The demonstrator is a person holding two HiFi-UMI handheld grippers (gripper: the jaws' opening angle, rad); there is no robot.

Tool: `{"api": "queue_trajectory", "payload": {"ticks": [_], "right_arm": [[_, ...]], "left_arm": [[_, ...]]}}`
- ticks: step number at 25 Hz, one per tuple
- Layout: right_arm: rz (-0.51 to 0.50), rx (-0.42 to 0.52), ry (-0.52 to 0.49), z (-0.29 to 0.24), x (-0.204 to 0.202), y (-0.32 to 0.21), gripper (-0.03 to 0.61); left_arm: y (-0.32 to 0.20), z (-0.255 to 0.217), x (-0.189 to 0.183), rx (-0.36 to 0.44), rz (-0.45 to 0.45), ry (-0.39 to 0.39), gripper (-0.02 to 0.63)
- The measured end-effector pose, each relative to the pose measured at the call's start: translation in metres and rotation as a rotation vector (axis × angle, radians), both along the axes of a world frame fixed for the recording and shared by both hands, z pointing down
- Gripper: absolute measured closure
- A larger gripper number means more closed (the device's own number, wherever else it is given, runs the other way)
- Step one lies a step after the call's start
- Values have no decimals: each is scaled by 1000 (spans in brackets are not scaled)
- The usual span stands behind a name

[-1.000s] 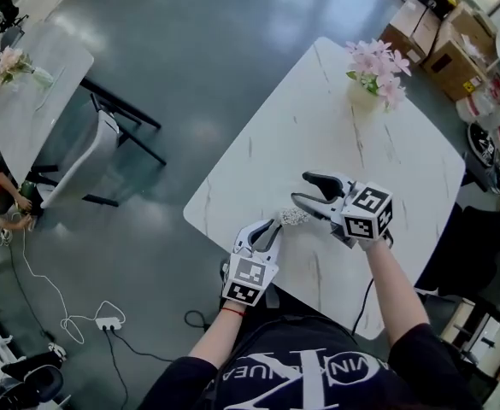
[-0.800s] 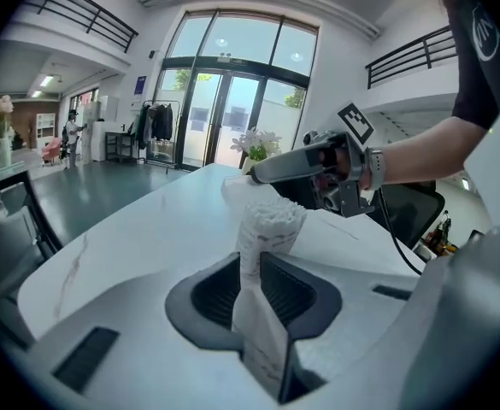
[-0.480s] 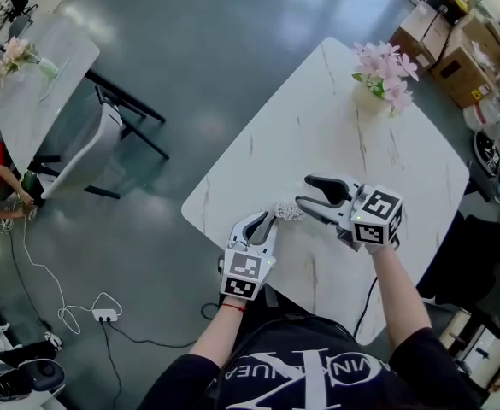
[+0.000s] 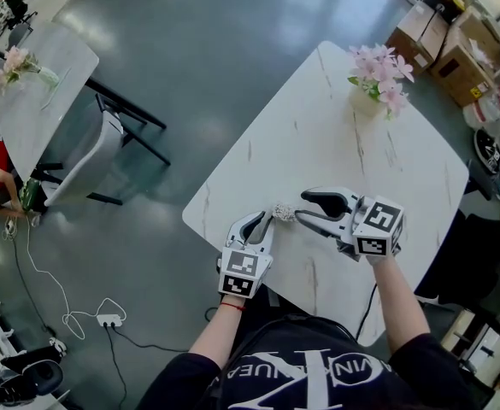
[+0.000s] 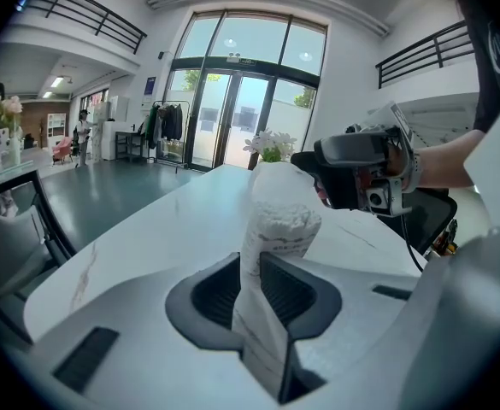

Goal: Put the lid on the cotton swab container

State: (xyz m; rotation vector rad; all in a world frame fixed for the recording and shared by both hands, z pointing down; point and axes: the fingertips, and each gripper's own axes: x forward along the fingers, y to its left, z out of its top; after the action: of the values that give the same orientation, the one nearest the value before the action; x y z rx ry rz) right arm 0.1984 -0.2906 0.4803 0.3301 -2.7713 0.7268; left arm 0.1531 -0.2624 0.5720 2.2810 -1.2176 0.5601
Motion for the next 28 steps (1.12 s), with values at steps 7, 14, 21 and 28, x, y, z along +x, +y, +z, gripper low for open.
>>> {"api": "queue_trajectory", "payload": {"ticks": [7,14,21,28], "right_arm": [[-19,-11,10,7,-2,10,490],[-51,-6,85,23,-7,24,539],[-64,36,129,30,-12,29,554],[-67,112,212,33,-13,29,572]], "left_arm": [[-1,1,0,-4,5,0,560],[-1,-1,-3,-6,0,5,560],[-6,-9,-20,12,-40,-3,560],[-14,-65,-7,182,54,65,577]]}}
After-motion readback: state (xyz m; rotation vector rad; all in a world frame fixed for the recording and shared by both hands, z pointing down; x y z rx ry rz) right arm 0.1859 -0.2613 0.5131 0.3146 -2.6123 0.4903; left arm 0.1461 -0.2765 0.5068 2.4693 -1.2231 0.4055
